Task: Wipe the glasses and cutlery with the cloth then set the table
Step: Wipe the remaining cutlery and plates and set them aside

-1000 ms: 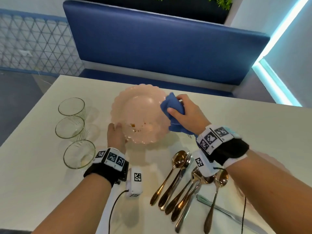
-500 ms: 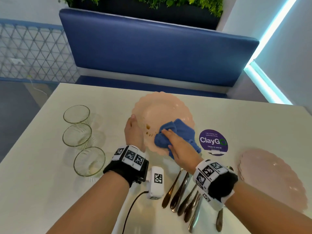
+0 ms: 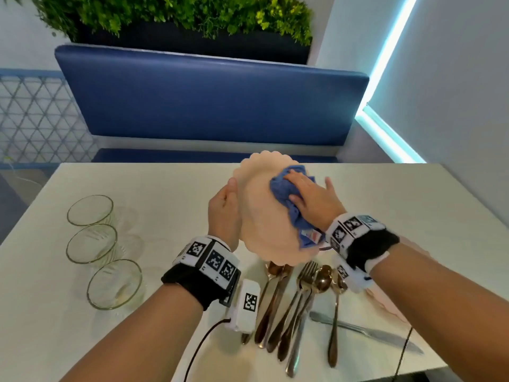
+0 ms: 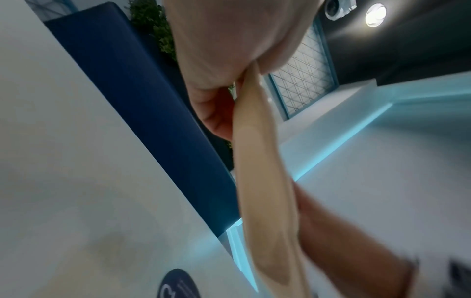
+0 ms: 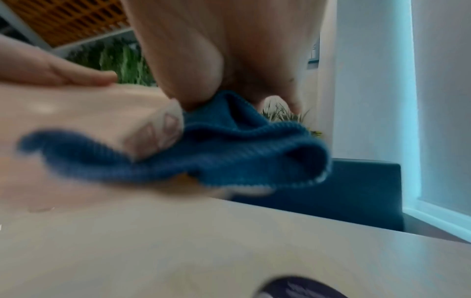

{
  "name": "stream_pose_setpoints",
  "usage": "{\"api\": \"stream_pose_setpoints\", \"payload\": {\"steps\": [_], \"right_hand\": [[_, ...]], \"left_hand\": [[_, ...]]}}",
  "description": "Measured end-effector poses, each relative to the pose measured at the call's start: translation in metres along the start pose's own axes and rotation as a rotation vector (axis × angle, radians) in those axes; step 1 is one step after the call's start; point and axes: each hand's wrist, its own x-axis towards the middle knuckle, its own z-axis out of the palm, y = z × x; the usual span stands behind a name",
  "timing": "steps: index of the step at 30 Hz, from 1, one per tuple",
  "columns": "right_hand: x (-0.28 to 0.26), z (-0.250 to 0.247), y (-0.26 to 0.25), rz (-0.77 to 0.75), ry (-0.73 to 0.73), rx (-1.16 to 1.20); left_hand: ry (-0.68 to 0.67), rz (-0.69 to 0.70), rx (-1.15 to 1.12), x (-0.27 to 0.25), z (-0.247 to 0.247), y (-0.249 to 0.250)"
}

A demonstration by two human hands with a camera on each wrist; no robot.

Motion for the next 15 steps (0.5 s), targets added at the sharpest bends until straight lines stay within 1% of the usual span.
{"api": "stream_pose_setpoints", "payload": {"steps": [1, 3, 5, 7, 9, 11, 12, 14, 15], "right_hand": [[-0.011, 0.003, 0.016, 0.042, -0.074, -0.010], [-0.046, 0.011, 0.035, 0.061, -0.133, 0.076], [-0.086, 0.020, 0.036, 0.015, -0.117, 0.193], [-0.110, 0.029, 0.035, -0.053, -0.122, 0.236], [-0.118, 0.033, 0.036, -0.103, -0.145, 0.270], [-0.111, 0.031, 0.045, -0.158, -0.122, 0.348], [-0.105, 0.027, 0.053, -0.184, -0.104, 0.351], [-0.092, 0.017, 0.072, -0.191, -0.057, 0.325], [-0.085, 0.008, 0.084, -0.163, -0.031, 0.297]], "left_hand": [[0.024, -0.013, -0.025, -0.002, 0.004, 0.003], [0.070, -0.037, -0.073, -0.006, 0.015, 0.006], [0.081, -0.074, -0.113, -0.013, 0.033, 0.004], [0.077, -0.095, -0.102, -0.022, 0.056, 0.001], [0.071, -0.071, -0.036, -0.032, 0.082, -0.004], [0.037, -0.053, 0.047, -0.040, 0.107, -0.010], [0.015, -0.052, 0.077, -0.044, 0.119, -0.012], [-0.033, -0.052, 0.085, -0.055, 0.142, -0.015], [-0.057, -0.036, 0.096, -0.060, 0.152, -0.016]]}}
